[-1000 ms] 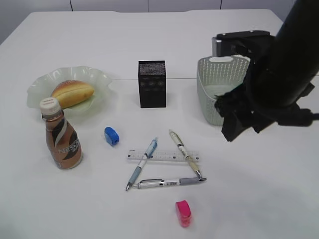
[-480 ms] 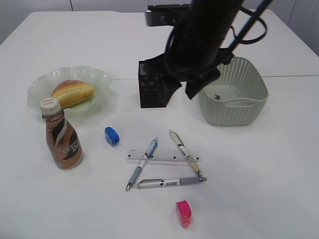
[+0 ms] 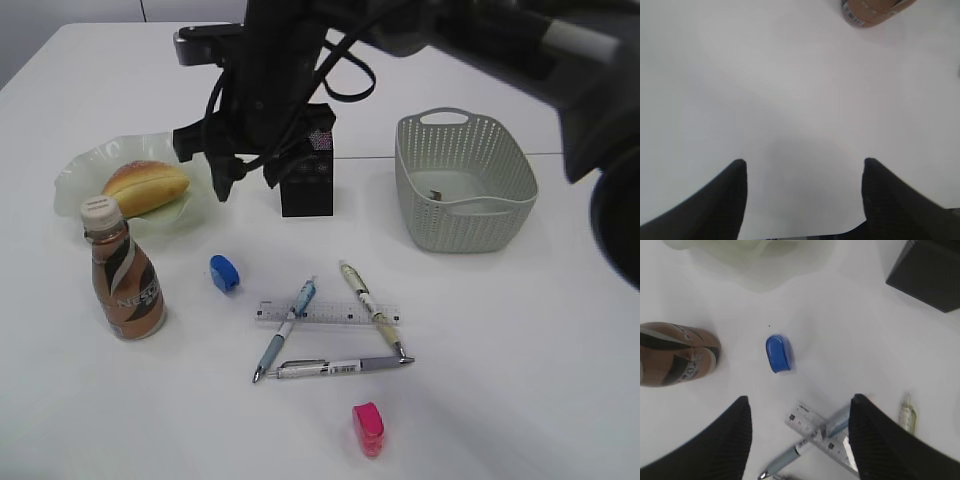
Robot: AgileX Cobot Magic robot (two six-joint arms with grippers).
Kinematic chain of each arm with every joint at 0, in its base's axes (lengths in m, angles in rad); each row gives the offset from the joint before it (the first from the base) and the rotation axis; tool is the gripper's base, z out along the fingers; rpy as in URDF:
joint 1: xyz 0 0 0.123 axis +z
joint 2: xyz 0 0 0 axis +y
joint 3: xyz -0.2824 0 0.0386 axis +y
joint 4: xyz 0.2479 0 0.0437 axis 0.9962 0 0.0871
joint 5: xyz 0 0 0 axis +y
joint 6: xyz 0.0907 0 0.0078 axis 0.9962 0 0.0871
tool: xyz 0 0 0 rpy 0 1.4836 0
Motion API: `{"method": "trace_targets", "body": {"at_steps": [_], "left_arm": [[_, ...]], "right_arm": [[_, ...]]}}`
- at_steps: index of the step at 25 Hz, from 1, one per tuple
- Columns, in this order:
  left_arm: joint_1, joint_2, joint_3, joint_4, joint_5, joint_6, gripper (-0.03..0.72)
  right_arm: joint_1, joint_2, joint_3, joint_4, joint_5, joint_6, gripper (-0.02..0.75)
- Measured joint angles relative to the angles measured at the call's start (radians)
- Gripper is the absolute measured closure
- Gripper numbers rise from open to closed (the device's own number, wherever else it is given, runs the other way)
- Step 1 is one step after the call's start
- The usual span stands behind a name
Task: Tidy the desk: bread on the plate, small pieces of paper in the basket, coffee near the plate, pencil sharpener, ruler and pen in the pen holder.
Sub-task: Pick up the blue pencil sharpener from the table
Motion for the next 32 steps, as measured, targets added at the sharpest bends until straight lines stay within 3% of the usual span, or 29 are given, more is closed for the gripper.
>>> {"method": "trace_targets", "body": {"at_steps": [7, 32], "left_arm": [[0.000, 0.000, 0.000, -0.002, -0.006, 0.002, 0.175], [0.000, 0.000, 0.000, -0.014, -0.006, 0.002, 0.181]], "right_arm": [[0.040, 0.124, -0.097, 0.000, 0.007, 0.026, 0.287], [0.040, 0.255, -0.105, 0.031, -0.084, 0.048, 0.295]]}}
